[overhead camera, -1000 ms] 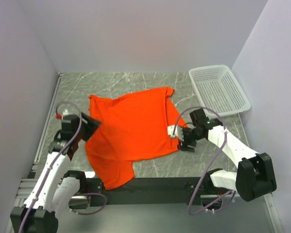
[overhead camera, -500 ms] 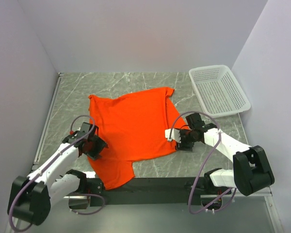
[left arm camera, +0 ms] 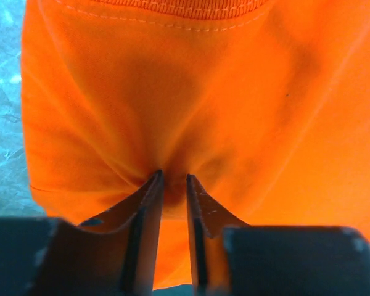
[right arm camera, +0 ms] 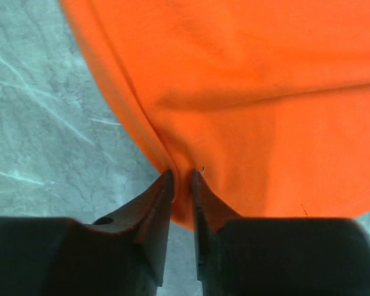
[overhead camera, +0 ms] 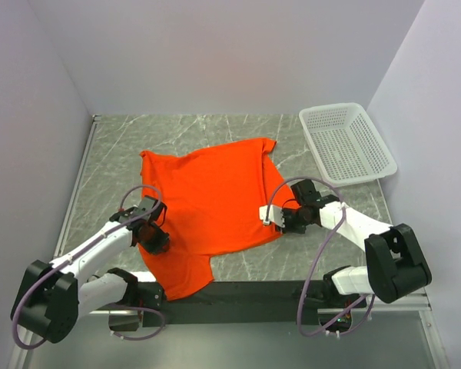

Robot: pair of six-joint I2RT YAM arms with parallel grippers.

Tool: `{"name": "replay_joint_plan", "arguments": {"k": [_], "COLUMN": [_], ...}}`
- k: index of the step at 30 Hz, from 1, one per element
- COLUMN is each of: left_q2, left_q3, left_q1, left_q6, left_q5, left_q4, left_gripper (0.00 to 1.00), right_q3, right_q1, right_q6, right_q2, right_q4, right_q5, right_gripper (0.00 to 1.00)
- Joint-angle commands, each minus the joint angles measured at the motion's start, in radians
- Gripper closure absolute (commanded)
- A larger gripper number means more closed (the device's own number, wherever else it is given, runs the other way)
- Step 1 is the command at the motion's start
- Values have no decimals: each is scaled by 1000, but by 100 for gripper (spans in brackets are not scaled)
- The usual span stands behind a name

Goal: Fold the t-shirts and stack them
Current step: Flatten the tshirt out

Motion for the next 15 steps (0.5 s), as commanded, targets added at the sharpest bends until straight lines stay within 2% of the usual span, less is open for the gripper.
{"name": "replay_joint_plan", "arguments": {"k": [1,4,8,13,15], "left_q2": [-10,-37,-105,-223,-289], "left_q3": [14,4,18,44,58], "left_q1": [-15,-37,-61,-84,-85], "left_q6": [24,36,27,24,27], "left_q5": [0,36,76,133,164], "left_q4": [-34,-65,-143,-238,-274], "left_gripper": [75,87,94,99,99], "right_q3": [20,8,-26,-104,-104], "right_q1": [8,9,9,9,8], "right_q6": [-37,-112,-226,-287,-232], "right_q2": [-20,-91,-204,-373,-427], "right_q4": [-61,-174,-376,-509,-499], "right_q5": [1,3,27,46,61], "right_gripper": [78,83,90,95,97]}}
